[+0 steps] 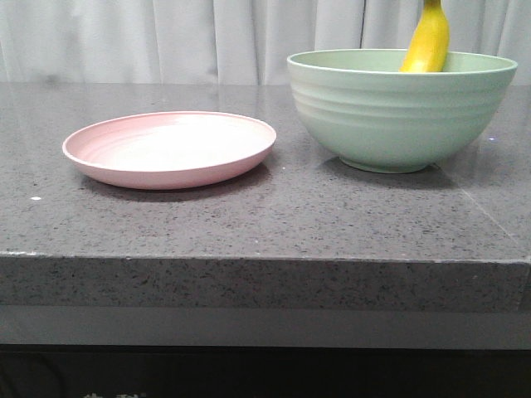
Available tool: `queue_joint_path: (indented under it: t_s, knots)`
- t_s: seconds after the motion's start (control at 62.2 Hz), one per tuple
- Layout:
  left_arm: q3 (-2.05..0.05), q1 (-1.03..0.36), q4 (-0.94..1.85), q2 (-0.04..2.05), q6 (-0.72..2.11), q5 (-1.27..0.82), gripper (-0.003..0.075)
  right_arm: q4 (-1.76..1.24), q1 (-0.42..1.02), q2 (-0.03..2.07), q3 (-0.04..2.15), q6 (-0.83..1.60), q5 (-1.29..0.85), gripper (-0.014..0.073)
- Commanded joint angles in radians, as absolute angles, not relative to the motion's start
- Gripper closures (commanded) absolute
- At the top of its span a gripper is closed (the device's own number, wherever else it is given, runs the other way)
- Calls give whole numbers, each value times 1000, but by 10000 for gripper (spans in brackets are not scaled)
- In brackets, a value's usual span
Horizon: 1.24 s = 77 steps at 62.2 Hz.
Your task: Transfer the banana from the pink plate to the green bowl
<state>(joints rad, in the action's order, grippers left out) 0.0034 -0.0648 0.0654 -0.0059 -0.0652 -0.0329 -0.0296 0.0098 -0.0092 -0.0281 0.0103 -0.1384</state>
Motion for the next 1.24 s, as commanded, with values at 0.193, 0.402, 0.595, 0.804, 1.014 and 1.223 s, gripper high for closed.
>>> queue_joint_path:
  t_s: [0.193, 0.402, 0.595, 0.804, 1.014, 1.223]
  knots:
    - [8, -63, 73, -28, -64, 47, 738, -11, 12, -34, -24, -5, 40, 662]
    - [8, -63, 73, -28, -64, 47, 738, -11, 12, -34, -24, -63, 39, 662]
    - [8, -63, 73, -28, -64, 47, 738, -11, 12, -33, -24, -63, 38, 662]
    - [8, -63, 73, -28, -64, 47, 738, -11, 12, -33, -24, -63, 38, 662]
    - [8, -63, 73, -28, -64, 47, 738, -11, 12, -33, -24, -63, 38, 662]
    - [8, -63, 73, -28, -64, 47, 738, -11, 12, -33, -24, -63, 38, 662]
